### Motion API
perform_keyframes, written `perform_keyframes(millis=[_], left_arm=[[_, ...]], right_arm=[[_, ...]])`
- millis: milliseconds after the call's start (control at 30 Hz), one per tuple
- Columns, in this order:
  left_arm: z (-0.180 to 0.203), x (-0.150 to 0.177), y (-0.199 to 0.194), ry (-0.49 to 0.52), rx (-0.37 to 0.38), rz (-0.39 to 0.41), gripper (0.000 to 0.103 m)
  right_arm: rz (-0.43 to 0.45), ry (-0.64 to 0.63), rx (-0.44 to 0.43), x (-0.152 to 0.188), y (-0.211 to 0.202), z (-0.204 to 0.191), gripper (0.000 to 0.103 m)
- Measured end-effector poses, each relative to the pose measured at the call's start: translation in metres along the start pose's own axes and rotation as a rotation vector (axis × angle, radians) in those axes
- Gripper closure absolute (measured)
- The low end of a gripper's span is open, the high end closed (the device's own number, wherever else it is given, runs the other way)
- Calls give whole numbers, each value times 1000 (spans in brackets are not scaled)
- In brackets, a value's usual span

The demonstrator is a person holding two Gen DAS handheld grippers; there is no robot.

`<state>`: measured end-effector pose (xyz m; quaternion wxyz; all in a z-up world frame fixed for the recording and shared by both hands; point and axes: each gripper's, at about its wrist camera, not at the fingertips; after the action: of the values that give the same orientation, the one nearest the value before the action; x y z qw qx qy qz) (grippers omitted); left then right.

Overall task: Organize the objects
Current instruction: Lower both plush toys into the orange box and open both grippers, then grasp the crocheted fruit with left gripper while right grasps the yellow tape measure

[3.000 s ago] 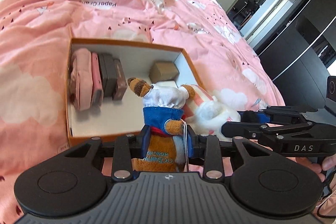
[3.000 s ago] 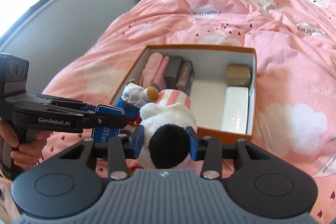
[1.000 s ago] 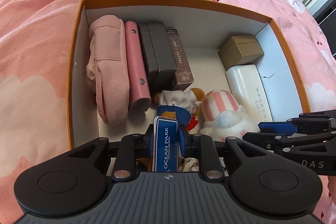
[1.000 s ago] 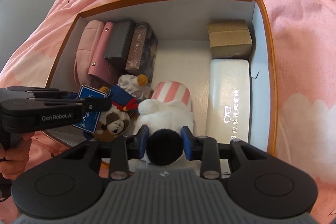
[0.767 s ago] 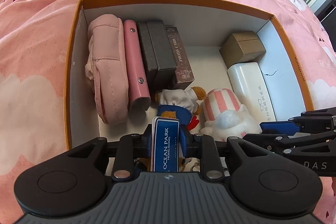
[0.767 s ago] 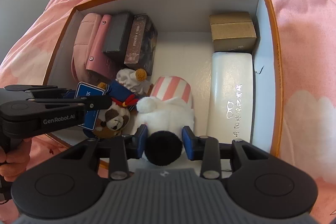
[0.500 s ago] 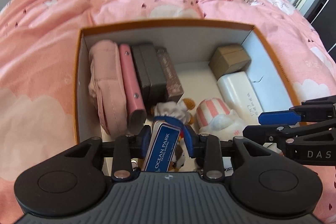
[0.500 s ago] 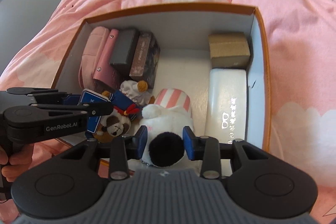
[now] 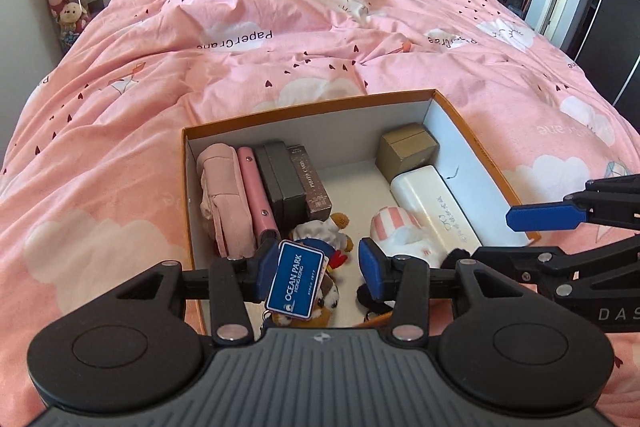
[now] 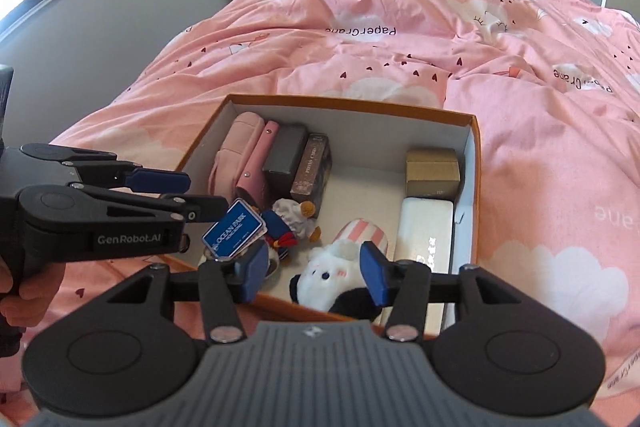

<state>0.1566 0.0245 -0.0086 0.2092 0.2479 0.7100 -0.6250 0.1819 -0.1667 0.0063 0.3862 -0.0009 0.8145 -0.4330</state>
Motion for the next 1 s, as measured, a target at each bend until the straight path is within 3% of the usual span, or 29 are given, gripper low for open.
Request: perform_keyframes(millis=[233, 400, 733, 1000], left_arm=[[4, 27, -20, 32, 63, -13, 49], [1, 53, -13, 16, 64, -80, 49], [6, 110, 31, -15, 136, -403, 46], [12, 135, 46, -20, 95, -450, 42]], right_arm=[[-6, 42, -50, 36, -9, -8, 50], [-23, 46, -42, 60, -1, -11, 50], [-255, 216, -25, 97, 42, 2, 51], [-371, 208, -44, 119, 64, -6, 52]])
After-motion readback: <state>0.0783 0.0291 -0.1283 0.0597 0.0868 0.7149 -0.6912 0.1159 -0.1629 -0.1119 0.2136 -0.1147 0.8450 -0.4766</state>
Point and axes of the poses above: each gripper's, at about its wrist camera, not at the fingertips, and y roughly the way its jaws point, z to its right, x to its underside, and after that the axes turned 13 degrees about -x, right-handed
